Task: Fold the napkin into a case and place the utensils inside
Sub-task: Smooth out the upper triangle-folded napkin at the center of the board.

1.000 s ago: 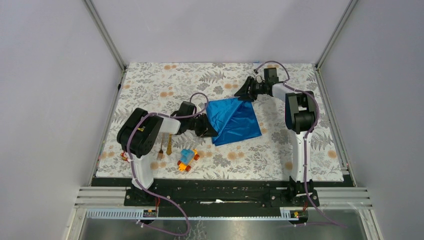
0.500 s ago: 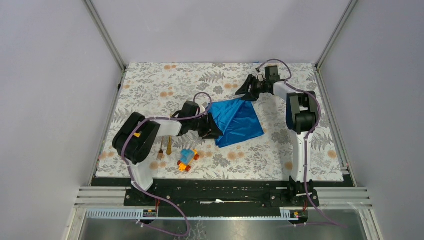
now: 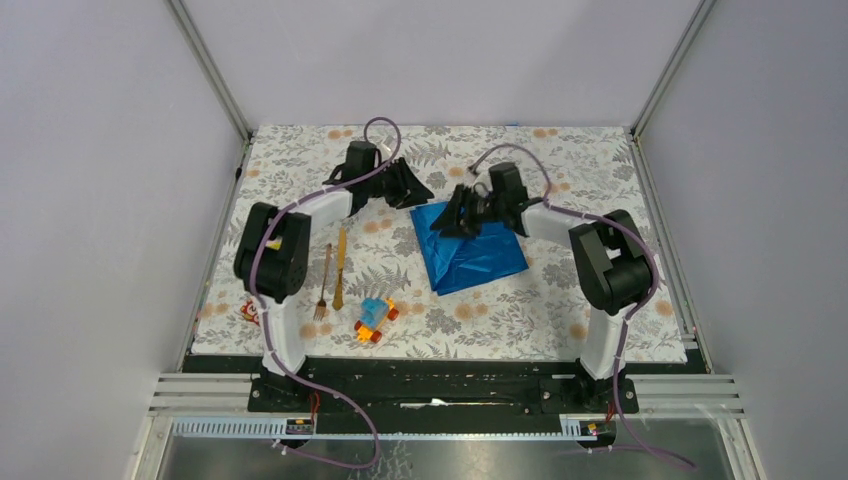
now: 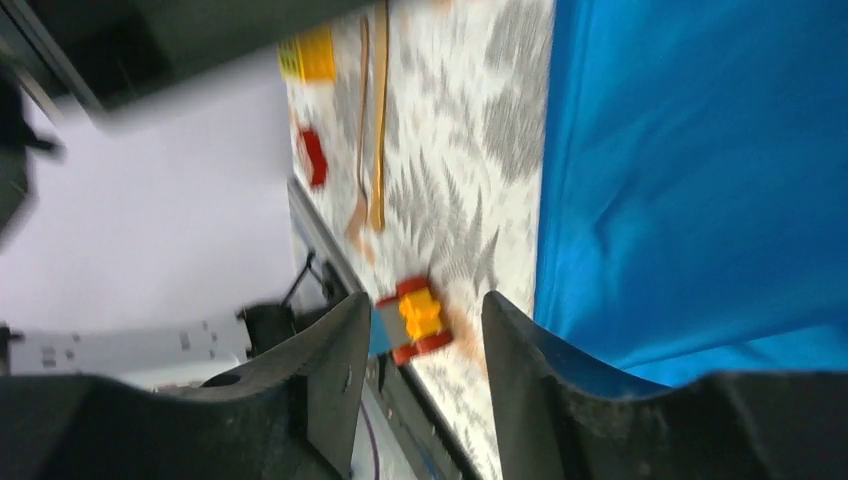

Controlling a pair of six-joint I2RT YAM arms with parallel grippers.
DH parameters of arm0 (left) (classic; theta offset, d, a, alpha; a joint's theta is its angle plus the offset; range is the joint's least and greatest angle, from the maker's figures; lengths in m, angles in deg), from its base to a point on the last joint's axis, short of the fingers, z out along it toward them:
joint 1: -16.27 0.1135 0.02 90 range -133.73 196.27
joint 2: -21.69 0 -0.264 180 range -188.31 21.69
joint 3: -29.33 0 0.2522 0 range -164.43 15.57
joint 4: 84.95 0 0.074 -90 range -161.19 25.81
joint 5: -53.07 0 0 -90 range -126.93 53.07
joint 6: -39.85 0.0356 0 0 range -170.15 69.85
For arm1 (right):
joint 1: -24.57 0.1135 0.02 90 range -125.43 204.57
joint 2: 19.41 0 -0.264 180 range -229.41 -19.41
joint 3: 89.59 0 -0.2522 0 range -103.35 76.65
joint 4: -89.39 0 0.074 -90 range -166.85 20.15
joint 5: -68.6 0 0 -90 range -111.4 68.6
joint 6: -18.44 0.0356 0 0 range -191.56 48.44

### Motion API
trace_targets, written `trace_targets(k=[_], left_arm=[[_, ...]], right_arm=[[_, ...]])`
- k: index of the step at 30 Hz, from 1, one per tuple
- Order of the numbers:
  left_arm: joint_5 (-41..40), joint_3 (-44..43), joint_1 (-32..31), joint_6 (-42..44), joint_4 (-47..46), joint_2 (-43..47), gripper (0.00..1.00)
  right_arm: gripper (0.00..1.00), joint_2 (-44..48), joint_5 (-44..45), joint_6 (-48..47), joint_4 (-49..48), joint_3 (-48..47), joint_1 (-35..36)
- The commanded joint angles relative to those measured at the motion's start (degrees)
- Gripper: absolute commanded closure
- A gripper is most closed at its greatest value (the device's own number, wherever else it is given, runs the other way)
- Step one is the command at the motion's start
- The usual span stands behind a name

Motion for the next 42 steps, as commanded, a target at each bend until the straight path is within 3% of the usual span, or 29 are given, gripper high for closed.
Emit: trace_targets(k=[1, 3, 5, 13, 20, 25, 33, 42], left_arm=[[-1.7, -7.6, -0.6, 2.6, 3.2, -7.6, 0.64], [-2.2, -10.3, -0.6, 3.3, 4.6, -10.3, 0.66], [-2.6, -12.2, -0.6, 4.5, 6.5, -12.2, 0.67], [-5.1, -11.0, -0.6, 7.9, 9.2, -13.2, 0.66], [-7.7, -13.9, -0.4, 13.4, 16.4, -7.9, 0.51], [-6.4, -17.5, 1.3, 14.4, 18.6, -9.4, 0.48], [-3.1, -24.8, 1.5, 12.4, 20.1, -15.6, 0.48], [-5.7, -24.8, 1.3, 15.6, 23.6, -17.2, 0.47]], right_arm=[[0.58, 3.4, -2.9, 6.1, -11.1, 8.1, 5.3], [0.69, 2.6, -3.6, 6.1, -13.1, 10.0, 7.1], [0.71, 1.6, -3.6, 5.2, -13.3, 11.1, 8.4], [0.70, -1.1, -3.0, 2.5, -13.8, 15.8, 8.9], [0.67, 1.5, -0.4, -2.6, -8.0, 17.8, 9.0], [0.61, 3.1, 1.3, -4.9, -3.7, 15.6, 9.7], [0.55, 0.4, 3.6, -6.3, 0.0, 10.2, 12.1], [0.59, 0.3, 6.9, -9.1, 2.2, 14.9, 12.1]])
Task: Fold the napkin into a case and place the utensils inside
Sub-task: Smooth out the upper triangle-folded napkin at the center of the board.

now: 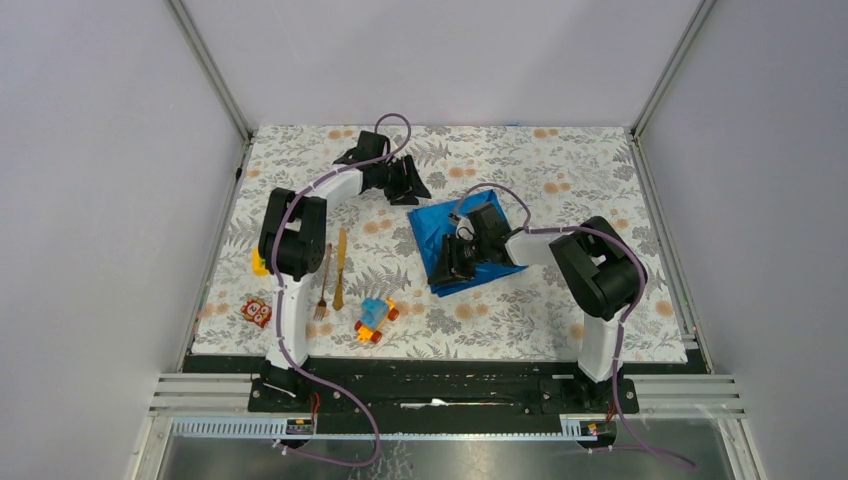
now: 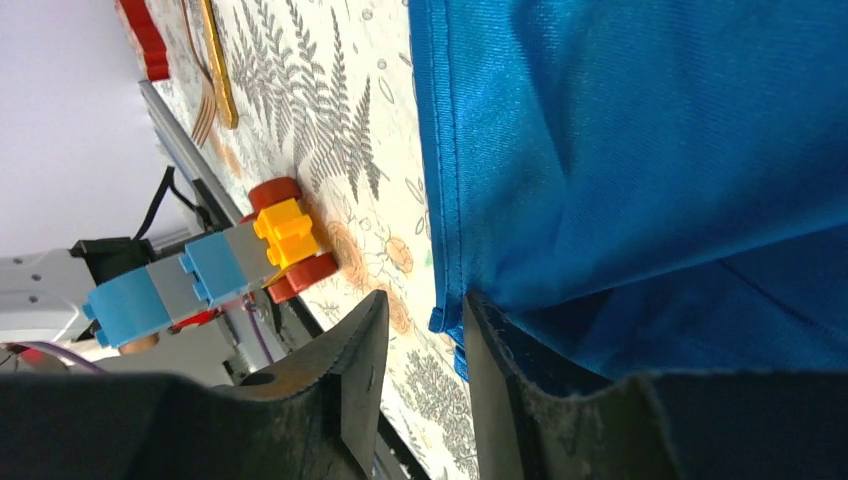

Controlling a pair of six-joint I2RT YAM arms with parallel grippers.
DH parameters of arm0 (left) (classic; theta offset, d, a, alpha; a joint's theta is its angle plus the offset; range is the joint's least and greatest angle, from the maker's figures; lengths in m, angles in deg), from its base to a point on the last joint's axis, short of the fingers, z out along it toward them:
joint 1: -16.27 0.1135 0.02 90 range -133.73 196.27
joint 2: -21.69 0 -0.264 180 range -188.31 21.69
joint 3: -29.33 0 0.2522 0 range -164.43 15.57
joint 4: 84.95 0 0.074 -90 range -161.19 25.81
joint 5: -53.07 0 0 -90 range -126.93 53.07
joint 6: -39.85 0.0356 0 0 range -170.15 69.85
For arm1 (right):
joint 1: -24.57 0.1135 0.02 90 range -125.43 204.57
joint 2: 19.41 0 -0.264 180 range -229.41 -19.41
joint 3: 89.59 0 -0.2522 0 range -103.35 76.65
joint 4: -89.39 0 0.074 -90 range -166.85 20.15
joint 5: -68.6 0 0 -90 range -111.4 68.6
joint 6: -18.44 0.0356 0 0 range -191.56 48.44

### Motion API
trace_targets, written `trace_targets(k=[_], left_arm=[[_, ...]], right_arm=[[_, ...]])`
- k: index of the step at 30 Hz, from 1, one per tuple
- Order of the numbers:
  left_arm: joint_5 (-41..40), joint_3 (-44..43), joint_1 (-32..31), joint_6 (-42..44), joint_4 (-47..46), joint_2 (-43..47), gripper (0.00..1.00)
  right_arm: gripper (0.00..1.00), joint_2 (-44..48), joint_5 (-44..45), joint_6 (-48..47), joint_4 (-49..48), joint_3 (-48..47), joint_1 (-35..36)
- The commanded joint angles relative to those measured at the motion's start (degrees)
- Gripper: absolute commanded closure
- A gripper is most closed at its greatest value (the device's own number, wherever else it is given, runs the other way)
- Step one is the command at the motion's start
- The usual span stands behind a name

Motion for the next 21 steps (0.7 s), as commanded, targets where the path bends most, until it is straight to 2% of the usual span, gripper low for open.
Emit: trace_targets(k=[1, 4, 9, 14, 21], left_arm=[[-2.0, -1.7, -0.1, 3.5, 3.1, -0.9, 0.47], [-4.4, -0.6, -0.1, 5.1, 4.0, 0.2, 0.48], [-5.9, 0.1, -0.1, 7.8, 7.1, 1.7, 0.55], [-7.7, 1.3, -0.1, 9.2, 8.8, 2.8, 0.71], [-7.8, 4.4, -0.1, 8.8, 7.8, 4.5, 0.83]], right_arm=[[0.60, 0.6, 3.2, -3.7, 3.5, 2.5, 0.3], [0.61, 1.6, 4.9, -5.6, 6.1, 3.7, 0.4], [0.64, 4.3, 6.6, -7.9, 11.3, 3.1, 0.3], [0.70, 8.3, 10.2, -11.2, 18.2, -0.5, 0.6], [0.68, 8.7, 11.8, -13.6, 22.6, -4.7, 1.3]])
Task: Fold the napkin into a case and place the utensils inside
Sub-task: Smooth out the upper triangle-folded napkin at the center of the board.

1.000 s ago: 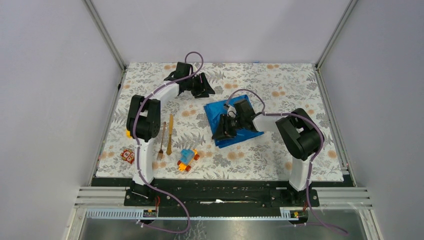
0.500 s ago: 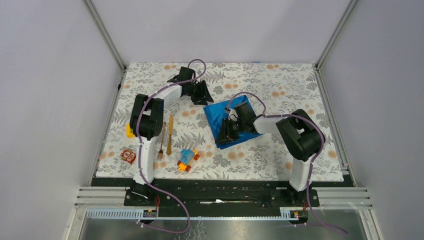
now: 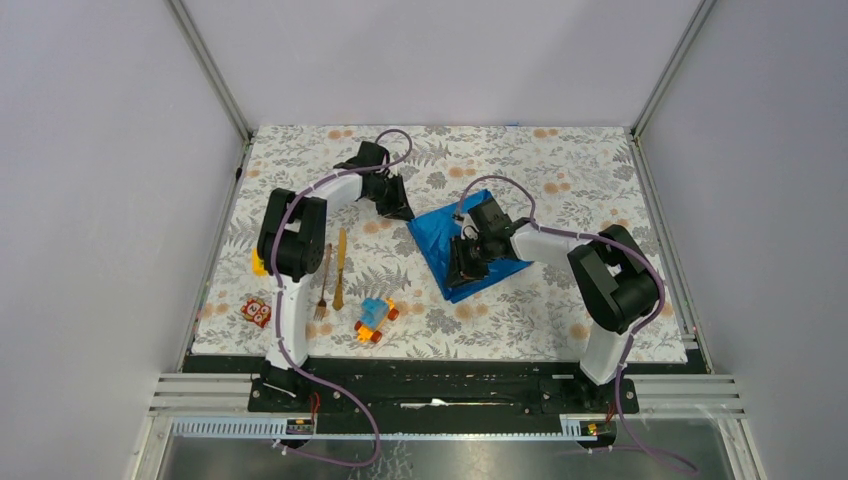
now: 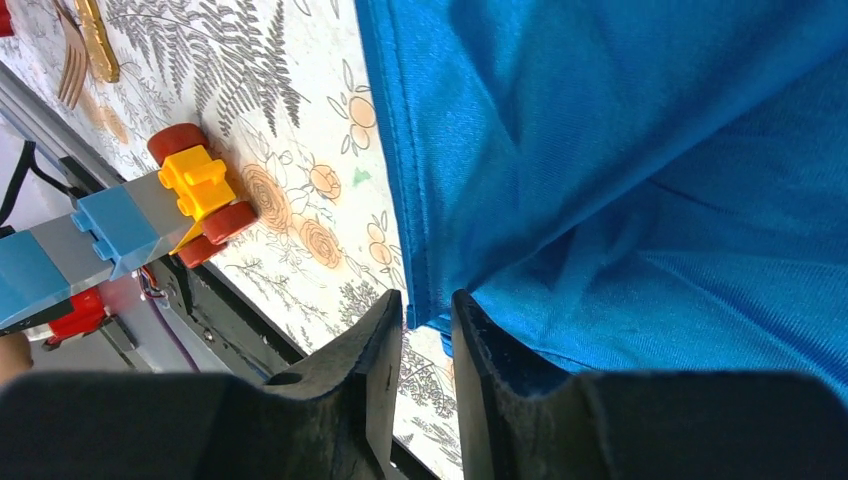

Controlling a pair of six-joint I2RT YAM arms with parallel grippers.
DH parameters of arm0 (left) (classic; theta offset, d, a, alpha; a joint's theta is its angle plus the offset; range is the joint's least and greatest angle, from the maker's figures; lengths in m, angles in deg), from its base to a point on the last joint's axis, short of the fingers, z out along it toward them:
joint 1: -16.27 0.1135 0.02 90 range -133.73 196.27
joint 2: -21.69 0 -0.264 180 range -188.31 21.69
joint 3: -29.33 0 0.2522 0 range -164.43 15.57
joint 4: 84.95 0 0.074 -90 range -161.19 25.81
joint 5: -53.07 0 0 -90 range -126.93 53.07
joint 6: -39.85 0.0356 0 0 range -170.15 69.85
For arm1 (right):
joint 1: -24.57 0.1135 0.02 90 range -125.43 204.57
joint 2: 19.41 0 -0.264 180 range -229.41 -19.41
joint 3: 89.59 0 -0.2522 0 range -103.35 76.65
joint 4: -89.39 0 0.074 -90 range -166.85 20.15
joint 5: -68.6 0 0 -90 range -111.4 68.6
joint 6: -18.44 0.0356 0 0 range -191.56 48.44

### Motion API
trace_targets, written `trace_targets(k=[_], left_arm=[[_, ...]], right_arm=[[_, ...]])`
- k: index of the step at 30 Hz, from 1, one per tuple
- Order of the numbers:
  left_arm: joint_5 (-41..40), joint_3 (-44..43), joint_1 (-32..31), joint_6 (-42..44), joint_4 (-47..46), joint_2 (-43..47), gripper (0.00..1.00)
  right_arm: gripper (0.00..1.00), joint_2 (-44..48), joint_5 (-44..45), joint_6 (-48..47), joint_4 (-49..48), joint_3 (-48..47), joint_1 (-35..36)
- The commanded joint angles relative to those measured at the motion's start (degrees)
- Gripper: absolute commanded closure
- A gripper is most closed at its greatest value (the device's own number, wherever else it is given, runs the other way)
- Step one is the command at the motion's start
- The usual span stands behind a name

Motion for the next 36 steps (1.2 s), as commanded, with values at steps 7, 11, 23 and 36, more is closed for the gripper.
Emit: trace_targets(k=[7, 11, 23, 36], left_arm=[[-1.9, 2.8, -0.2, 0.4, -2.3, 7.7, 0.90], [-1.4, 2.8, -0.2, -0.1, -3.0, 8.2, 0.89], [-2.3, 1.8, -2.5, 0.9, -2.6, 5.9, 0.60], [-6.6, 1.9, -3.0, 3.1, -1.6, 6.7, 0.61]], right_arm=[[0.60, 0.9, 3.2, -3.1, 3.4, -3.0, 1.3], [0.58, 0.8, 3.6, -3.5, 3.9, -3.5, 2.0], [0.56, -0.5, 5.3, -4.0, 4.6, -4.6, 3.4], [0.60, -1.5, 7.0, -4.8, 5.0, -4.6, 3.6]])
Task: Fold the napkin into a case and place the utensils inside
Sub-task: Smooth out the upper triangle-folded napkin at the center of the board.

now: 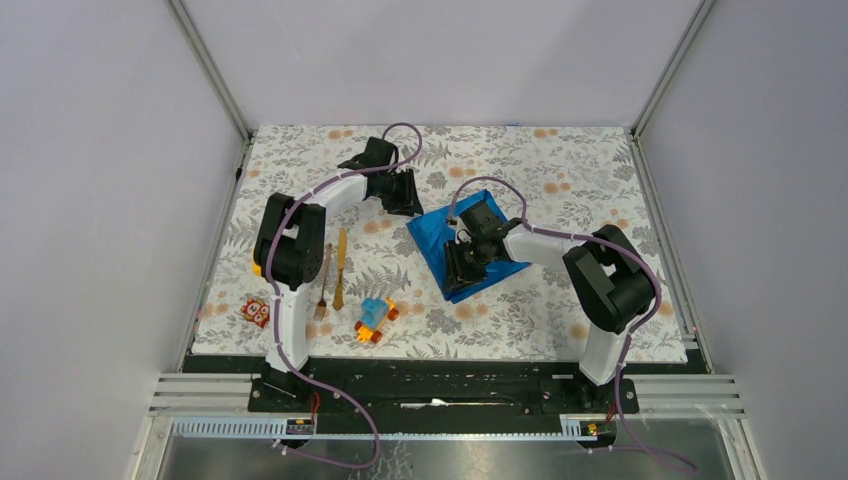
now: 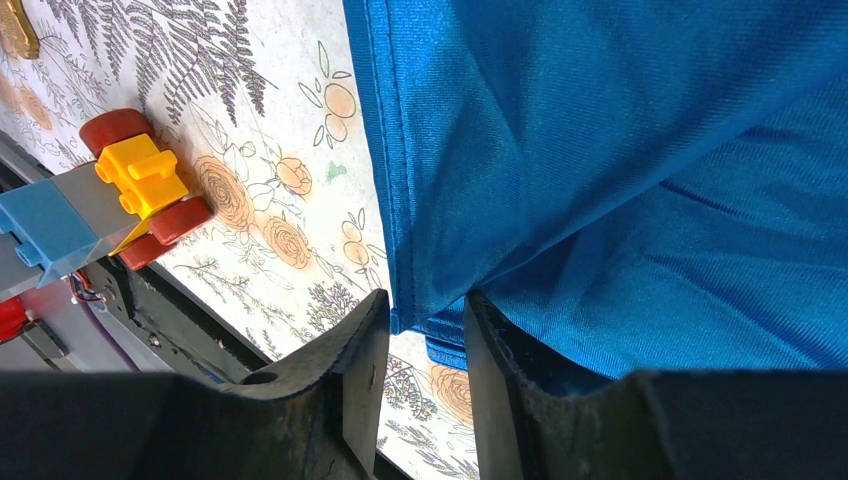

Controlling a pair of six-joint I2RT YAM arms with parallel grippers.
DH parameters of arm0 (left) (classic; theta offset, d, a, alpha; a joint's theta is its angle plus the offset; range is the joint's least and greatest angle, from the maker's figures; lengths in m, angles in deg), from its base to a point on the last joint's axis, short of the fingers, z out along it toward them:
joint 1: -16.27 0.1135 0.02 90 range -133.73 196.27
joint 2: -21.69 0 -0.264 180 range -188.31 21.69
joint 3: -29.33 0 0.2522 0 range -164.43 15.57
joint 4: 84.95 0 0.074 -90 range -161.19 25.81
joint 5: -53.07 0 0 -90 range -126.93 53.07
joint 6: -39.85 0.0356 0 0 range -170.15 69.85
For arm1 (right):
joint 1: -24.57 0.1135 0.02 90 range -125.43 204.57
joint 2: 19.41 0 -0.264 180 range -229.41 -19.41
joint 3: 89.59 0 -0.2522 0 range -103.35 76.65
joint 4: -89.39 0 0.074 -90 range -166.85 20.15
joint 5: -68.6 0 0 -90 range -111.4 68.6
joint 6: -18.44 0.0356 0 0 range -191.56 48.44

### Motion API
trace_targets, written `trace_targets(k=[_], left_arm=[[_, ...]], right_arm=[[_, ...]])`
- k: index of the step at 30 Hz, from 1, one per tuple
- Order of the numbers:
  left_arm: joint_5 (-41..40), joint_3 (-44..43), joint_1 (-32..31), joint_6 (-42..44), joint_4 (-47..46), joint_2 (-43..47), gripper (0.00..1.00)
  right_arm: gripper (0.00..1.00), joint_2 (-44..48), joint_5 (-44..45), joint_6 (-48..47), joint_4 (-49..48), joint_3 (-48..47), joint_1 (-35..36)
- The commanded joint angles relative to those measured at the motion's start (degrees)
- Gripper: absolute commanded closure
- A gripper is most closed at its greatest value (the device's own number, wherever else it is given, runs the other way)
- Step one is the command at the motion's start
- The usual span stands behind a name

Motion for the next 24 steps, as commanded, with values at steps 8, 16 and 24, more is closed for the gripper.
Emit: trace_targets(k=[8, 16, 24], left_arm=[[-2.3, -0.2, 0.3, 2.6, 0.7, -0.5, 0.58], [-2.6, 0.1, 0.1, 2.9, 0.4, 0.0, 0.79], [-3.4, -0.9, 0.1, 3.1, 1.7, 0.4, 0.73]], right_arm=[[0.60, -0.8, 1.4, -0.9, 0.8, -2.2, 0.8], [0.63, -0.9, 1.3, -1.1, 1.1, -2.6, 0.8], [0.64, -0.1, 2.2, -1.2, 1.5, -2.4, 0.8]])
